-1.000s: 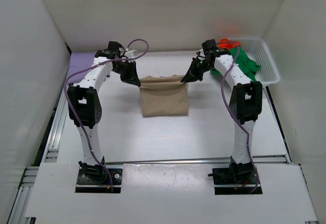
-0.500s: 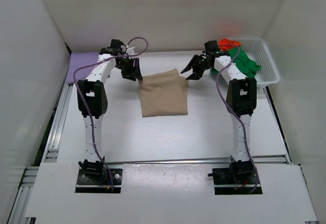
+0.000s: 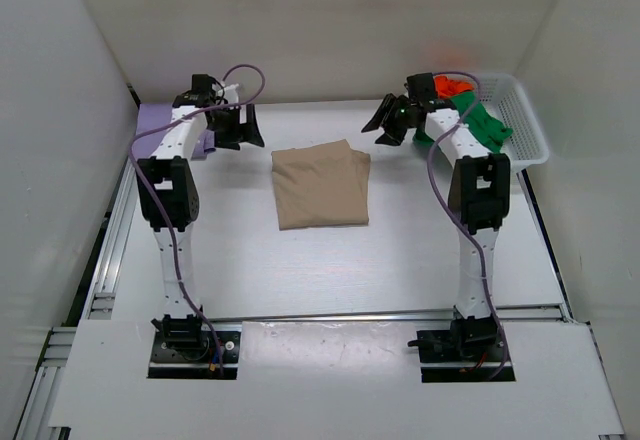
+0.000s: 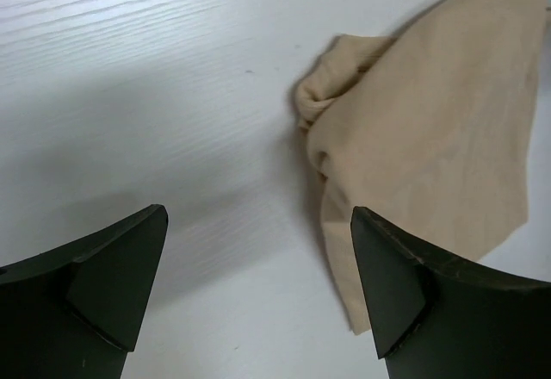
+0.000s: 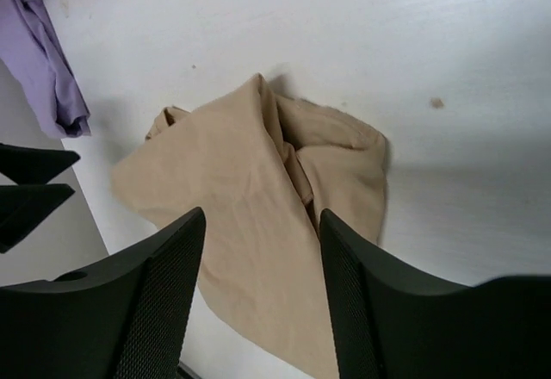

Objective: Fold and stack the t-shirts
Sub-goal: Fold the long partially folded tshirt into a neat square

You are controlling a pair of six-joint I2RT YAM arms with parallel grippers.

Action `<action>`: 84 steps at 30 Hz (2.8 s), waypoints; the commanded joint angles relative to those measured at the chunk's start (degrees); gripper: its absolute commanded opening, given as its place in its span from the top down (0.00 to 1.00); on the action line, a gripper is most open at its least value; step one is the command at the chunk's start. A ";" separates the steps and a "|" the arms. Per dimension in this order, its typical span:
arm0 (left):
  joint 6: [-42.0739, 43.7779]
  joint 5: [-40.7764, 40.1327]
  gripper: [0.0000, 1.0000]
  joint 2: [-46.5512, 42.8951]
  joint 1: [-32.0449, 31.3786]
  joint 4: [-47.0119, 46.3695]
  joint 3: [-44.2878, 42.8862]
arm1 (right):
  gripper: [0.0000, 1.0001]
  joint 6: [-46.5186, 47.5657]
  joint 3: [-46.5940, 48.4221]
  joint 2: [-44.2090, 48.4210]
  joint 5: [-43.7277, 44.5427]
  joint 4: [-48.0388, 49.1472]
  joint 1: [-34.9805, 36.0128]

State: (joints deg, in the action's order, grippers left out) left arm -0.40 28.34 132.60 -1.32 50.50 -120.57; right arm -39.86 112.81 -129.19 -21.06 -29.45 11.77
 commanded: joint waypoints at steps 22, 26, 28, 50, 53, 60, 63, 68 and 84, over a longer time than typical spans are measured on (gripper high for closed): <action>0.40 2.60 0.34 4.07 -7.91 -5.76 -0.88 | 0.54 -2.43 8.57 -16.29 -7.24 18.64 5.81; 0.40 6.46 0.57 4.60 -7.91 -5.76 -1.42 | 0.51 0.56 5.58 -13.99 -7.77 15.75 5.81; 0.40 6.47 0.69 4.60 -7.91 -5.76 -1.42 | 0.64 1.10 4.62 -12.50 -7.77 15.74 5.81; 0.40 6.55 0.89 -32.38 -11.50 -4.02 25.61 | 1.00 8.22 -29.09 31.93 -3.29 12.93 11.86; 0.40 7.17 0.89 -39.50 -12.74 0.03 31.08 | 1.00 6.90 -37.12 41.97 -0.57 12.40 15.03; 0.40 10.86 0.89 -49.62 -15.02 6.97 42.43 | 1.00 -0.82 -53.48 57.19 2.16 12.40 19.78; 0.40 12.18 0.89 -49.63 -15.64 7.68 42.97 | 1.00 -2.15 -56.65 59.58 2.77 12.93 19.78; 0.40 12.98 0.89 -42.45 -15.64 6.98 38.14 | 1.00 -2.16 -57.36 54.50 -0.11 15.12 16.89; 0.40 15.26 0.89 -11.94 -7.39 0.31 14.15 | 1.00 1.01 -27.15 15.38 -13.83 13.19 4.05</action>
State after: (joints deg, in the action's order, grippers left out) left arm -0.51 42.28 121.05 -10.09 54.04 -102.15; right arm -40.27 79.13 -111.61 -32.25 -16.40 17.58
